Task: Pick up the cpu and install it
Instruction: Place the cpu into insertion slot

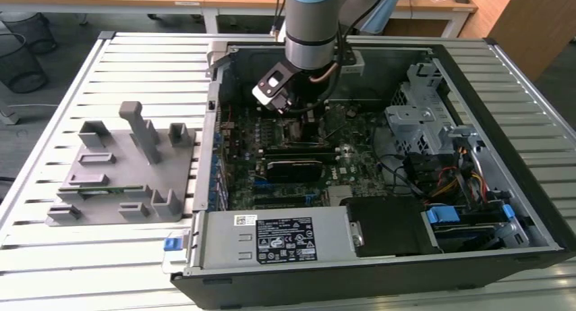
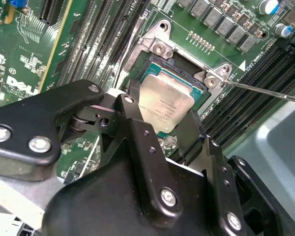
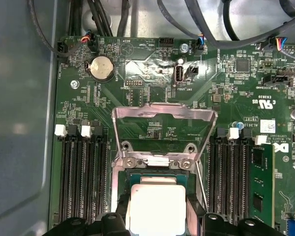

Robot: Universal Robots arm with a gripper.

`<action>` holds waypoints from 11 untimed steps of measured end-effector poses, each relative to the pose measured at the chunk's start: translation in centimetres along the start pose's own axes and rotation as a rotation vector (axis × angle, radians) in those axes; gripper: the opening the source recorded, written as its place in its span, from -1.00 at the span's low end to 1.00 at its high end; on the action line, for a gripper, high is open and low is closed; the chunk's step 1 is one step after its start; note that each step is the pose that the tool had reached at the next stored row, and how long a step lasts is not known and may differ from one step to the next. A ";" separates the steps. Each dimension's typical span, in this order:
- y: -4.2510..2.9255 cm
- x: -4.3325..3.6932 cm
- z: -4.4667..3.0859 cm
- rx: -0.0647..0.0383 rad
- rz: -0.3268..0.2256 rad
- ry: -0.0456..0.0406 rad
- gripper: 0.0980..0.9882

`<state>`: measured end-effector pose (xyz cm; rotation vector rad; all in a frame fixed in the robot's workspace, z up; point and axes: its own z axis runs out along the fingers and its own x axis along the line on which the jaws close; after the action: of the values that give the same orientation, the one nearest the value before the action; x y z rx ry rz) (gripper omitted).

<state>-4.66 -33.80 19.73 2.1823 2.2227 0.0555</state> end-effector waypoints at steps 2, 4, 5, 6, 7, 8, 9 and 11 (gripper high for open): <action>0.00 0.07 0.12 0.000 0.000 0.0002 -0.01; -0.01 0.09 0.25 0.000 0.000 0.0000 -0.01; -0.02 0.09 0.32 0.000 0.000 -0.0002 -0.01; -0.03 0.09 0.40 0.000 0.000 -0.0004 -0.01; -0.03 0.09 0.46 0.001 0.000 -0.0007 -0.01; -0.04 0.09 0.49 0.001 0.000 -0.0009 -0.01; -0.03 0.09 0.49 0.001 0.000 -0.0008 -0.01; -0.03 0.10 0.52 0.000 0.000 -0.0002 -0.01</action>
<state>-4.66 -33.69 19.21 2.1825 2.2224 0.0551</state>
